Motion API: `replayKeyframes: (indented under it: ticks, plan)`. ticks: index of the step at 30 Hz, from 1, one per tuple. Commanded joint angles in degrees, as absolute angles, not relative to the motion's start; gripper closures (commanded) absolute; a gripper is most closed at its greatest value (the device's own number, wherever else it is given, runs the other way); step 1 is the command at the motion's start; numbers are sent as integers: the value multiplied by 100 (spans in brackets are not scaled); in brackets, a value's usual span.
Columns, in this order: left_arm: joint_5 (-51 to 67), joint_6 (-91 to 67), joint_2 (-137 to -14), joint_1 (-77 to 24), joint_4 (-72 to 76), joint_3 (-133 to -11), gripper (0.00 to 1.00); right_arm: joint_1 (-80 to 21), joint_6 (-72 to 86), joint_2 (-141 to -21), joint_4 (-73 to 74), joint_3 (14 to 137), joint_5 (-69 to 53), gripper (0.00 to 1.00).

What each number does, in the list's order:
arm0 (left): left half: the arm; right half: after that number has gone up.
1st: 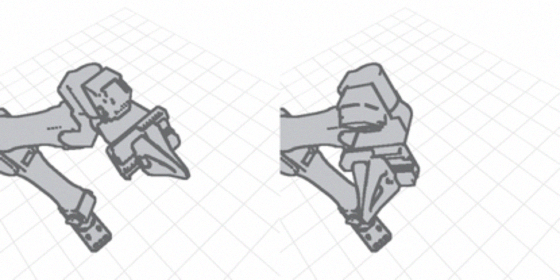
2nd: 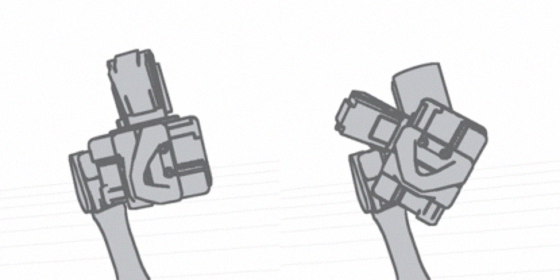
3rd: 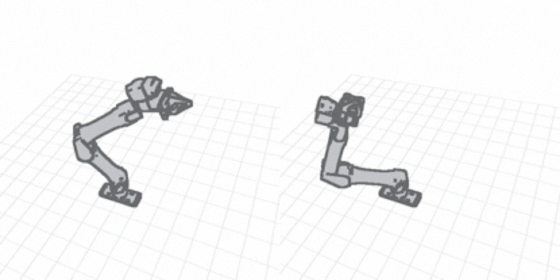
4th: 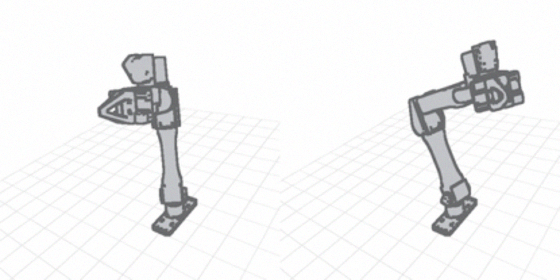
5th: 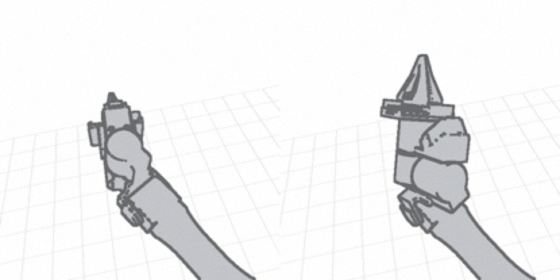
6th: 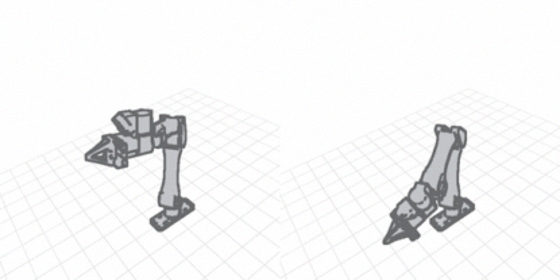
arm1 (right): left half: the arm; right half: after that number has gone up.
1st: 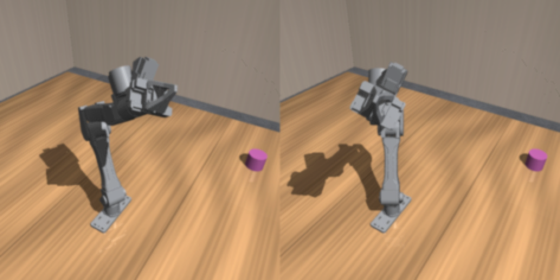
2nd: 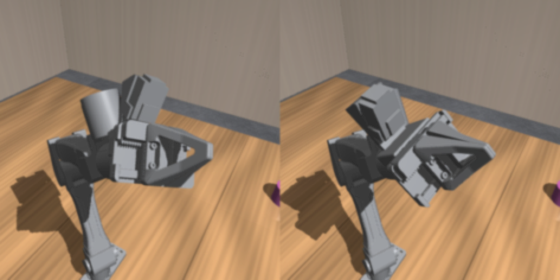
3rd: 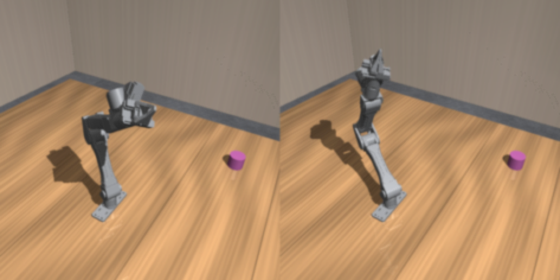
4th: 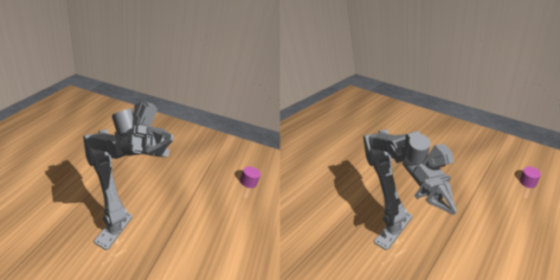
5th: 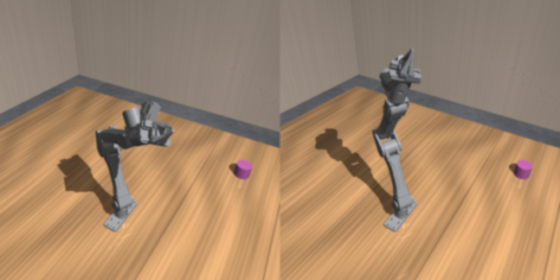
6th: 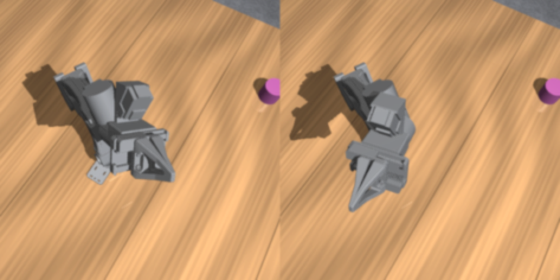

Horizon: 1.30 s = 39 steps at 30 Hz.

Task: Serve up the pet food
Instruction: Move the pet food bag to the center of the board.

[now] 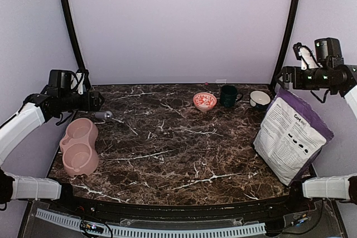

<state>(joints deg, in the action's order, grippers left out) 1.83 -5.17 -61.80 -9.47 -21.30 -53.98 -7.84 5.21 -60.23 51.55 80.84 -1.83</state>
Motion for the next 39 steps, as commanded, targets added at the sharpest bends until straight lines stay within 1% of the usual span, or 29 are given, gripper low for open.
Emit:
replayKeyframes:
  ticks: [1,7,10,11,13,17,19,20,25,33,39]
  plan:
    - [320,-473,-6030,-887,-1997,-5291,3,-817,513,-6143,6119,8307,-31,1]
    - [321,-465,-6038,-881,-1997,-5291,4,-817,662,-6260,6291,8051,-9,2]
    - [303,-457,-6038,-886,-2004,-5281,4,-817,711,-6308,6287,7921,19,10]
    - [299,-457,-6038,-884,-2004,-5282,4,-817,712,-6309,6274,7893,24,15]
    - [290,-457,-6038,-881,-1996,-5282,4,-818,713,-6333,6257,7861,-24,30]
    - [295,-457,-6043,-880,-2004,-5282,4,-817,706,-6362,6248,7815,-99,53]
    - [291,-457,-6025,-881,-2004,-5274,4,-829,697,-6369,6232,7813,-128,67]
    - [297,-453,-6021,-884,-2003,-5267,4,-827,694,-6377,6227,7825,-131,70]
    - [325,-456,-6000,-885,-2004,-5271,5,-872,771,-6449,6118,7969,-284,99]
    - [354,-457,-5980,-885,-2012,-5274,5,-1621,1496,-6934,5711,8876,-700,100]
    - [344,-453,-5959,-886,-2021,-5271,5,-2366,2053,-7426,5322,9674,-695,100]
